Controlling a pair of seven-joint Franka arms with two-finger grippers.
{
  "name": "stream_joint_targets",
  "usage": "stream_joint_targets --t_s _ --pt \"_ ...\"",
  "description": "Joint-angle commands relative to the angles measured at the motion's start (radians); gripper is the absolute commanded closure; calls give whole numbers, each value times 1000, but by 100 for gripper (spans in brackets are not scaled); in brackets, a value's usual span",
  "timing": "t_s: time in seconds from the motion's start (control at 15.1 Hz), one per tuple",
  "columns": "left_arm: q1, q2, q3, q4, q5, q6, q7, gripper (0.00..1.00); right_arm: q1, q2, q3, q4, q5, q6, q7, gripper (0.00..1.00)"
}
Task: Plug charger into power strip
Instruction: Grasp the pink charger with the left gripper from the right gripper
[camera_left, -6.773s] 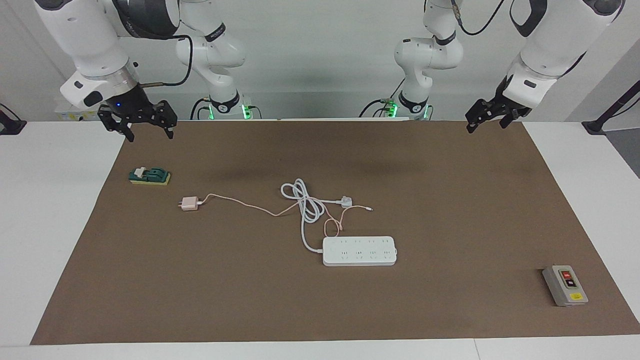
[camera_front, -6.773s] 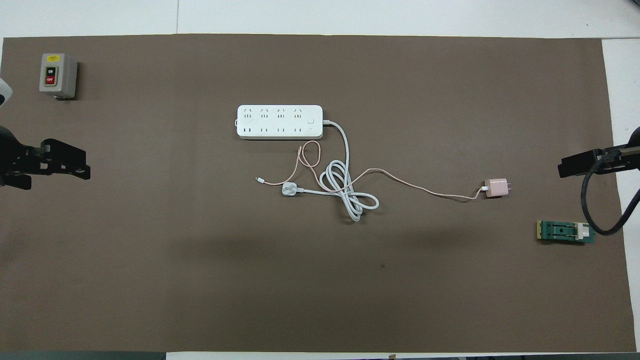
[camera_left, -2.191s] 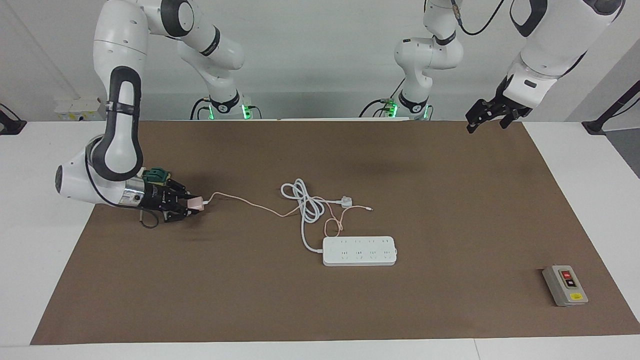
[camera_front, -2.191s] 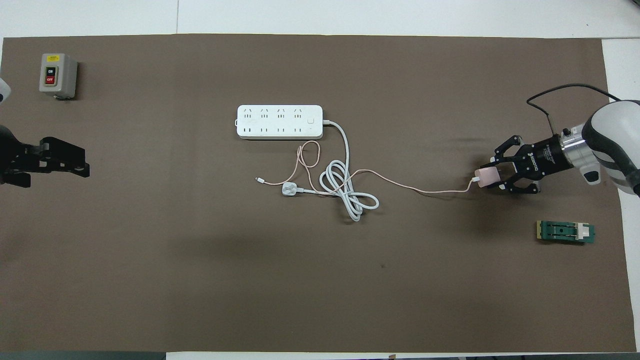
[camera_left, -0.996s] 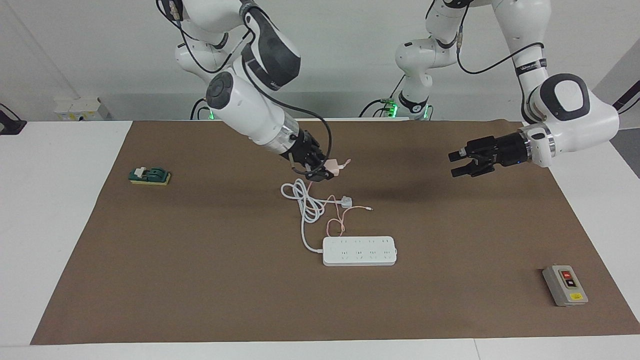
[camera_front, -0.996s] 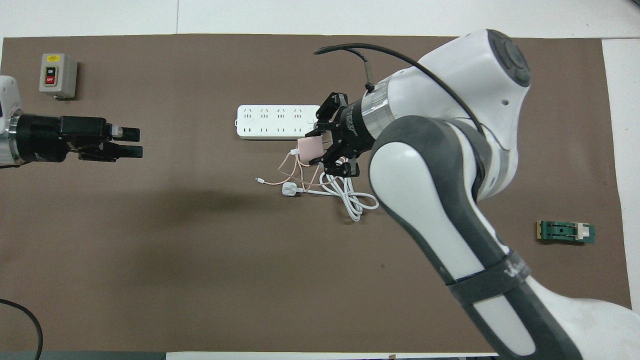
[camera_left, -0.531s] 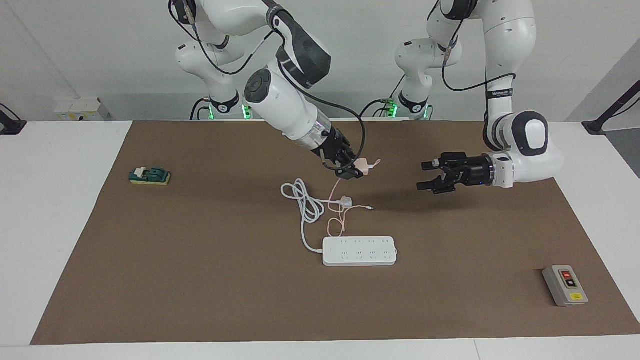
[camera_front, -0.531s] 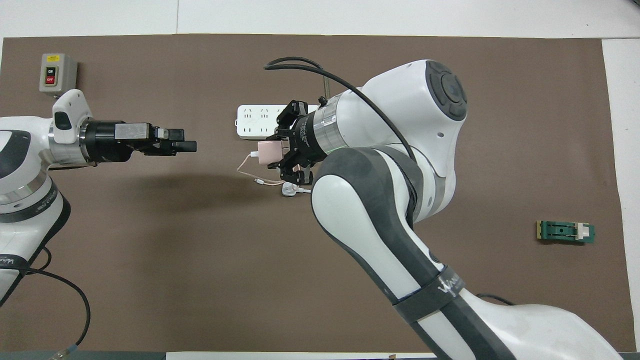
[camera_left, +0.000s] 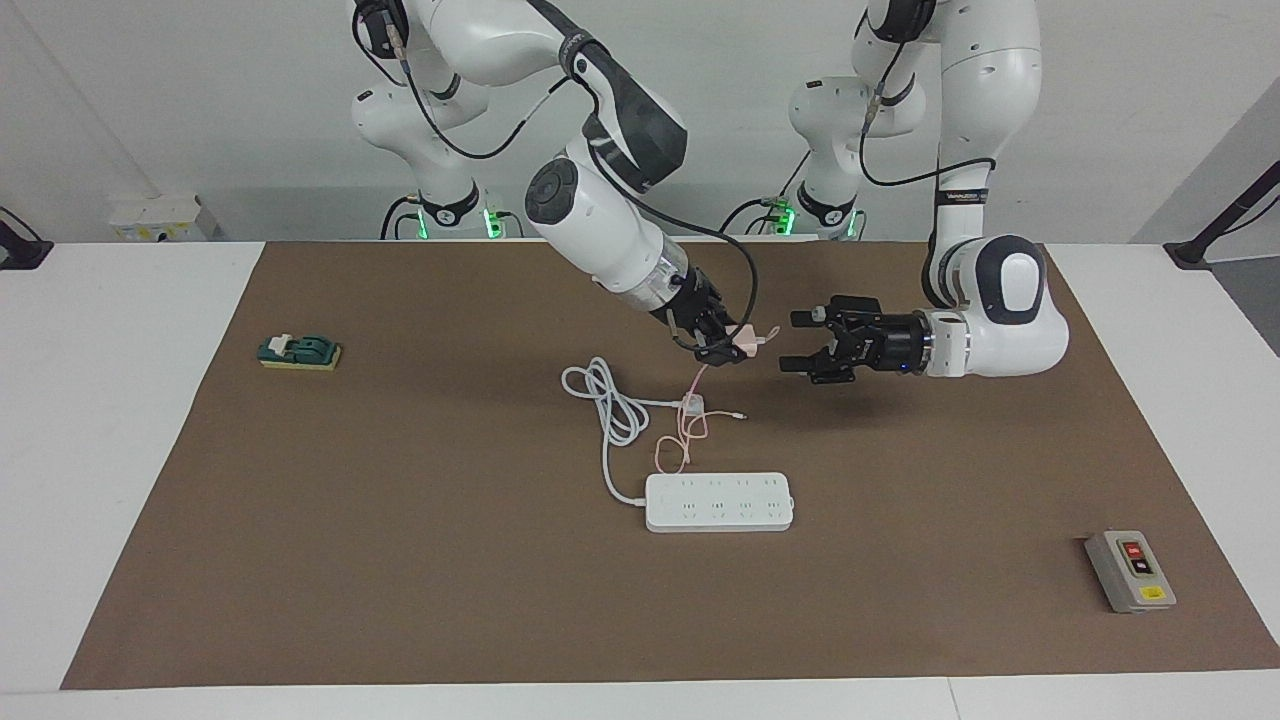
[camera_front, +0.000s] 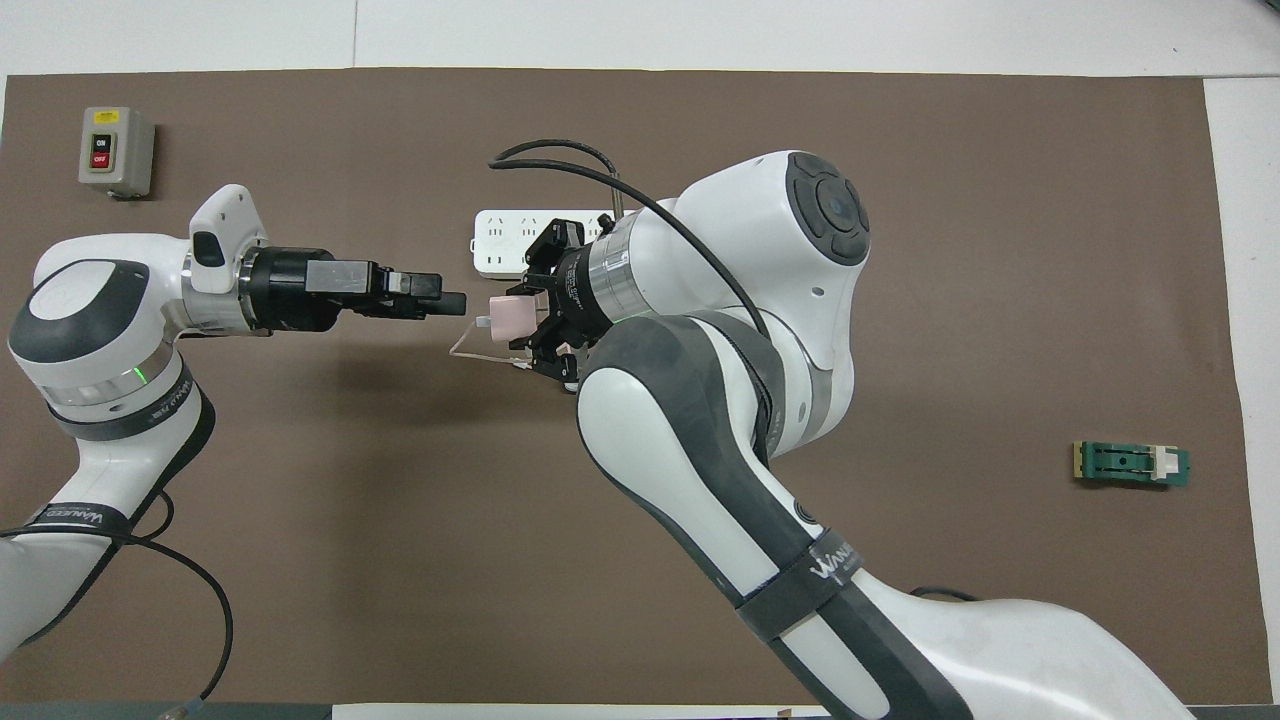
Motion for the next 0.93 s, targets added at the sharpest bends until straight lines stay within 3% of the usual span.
stream_joint_targets --t_s 0.0,0.86 --pt "-33 -40 16 -80 -31 26 12 0 2 4 -5 10 22 6 18 100" --pt "-93 -40 15 -85 -49 95 2 0 -1 4 -5 13 24 -1 18 100"
